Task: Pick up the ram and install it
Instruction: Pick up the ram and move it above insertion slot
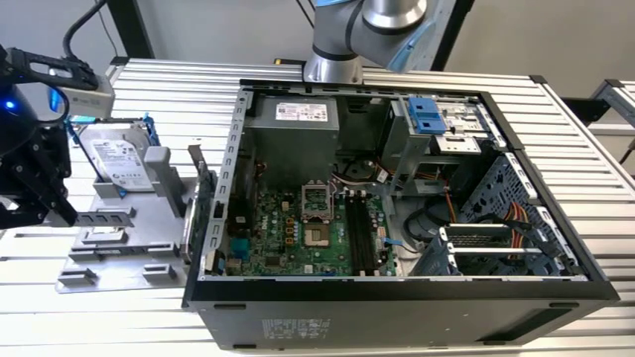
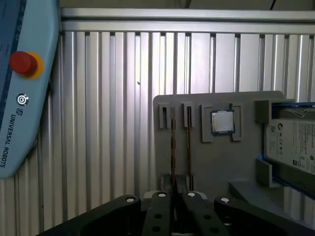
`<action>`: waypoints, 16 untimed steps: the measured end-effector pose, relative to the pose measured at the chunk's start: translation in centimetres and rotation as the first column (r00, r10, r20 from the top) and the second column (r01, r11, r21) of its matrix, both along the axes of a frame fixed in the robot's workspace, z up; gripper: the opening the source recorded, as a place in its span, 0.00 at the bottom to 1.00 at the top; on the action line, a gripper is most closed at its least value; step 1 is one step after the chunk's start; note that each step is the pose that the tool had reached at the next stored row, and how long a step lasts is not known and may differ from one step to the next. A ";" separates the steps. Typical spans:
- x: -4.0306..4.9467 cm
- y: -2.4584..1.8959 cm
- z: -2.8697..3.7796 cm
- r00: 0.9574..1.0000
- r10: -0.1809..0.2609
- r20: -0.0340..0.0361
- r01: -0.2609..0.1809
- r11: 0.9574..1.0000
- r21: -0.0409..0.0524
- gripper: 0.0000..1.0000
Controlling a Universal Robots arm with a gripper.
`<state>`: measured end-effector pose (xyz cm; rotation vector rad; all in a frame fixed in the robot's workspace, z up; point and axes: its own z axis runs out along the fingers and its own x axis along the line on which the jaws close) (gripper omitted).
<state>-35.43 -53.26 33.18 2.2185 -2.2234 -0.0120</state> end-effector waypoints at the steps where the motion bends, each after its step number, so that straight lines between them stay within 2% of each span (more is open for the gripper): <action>1: 0.00 0.00 0.08 1.000 0.000 0.000 0.000 1.000 0.000 0.00; 13: 0.00 0.00 1.88 1.000 0.000 0.000 0.000 1.000 -0.001 0.00; 16: 0.00 0.19 2.24 1.000 0.000 0.000 0.000 1.000 -0.001 0.00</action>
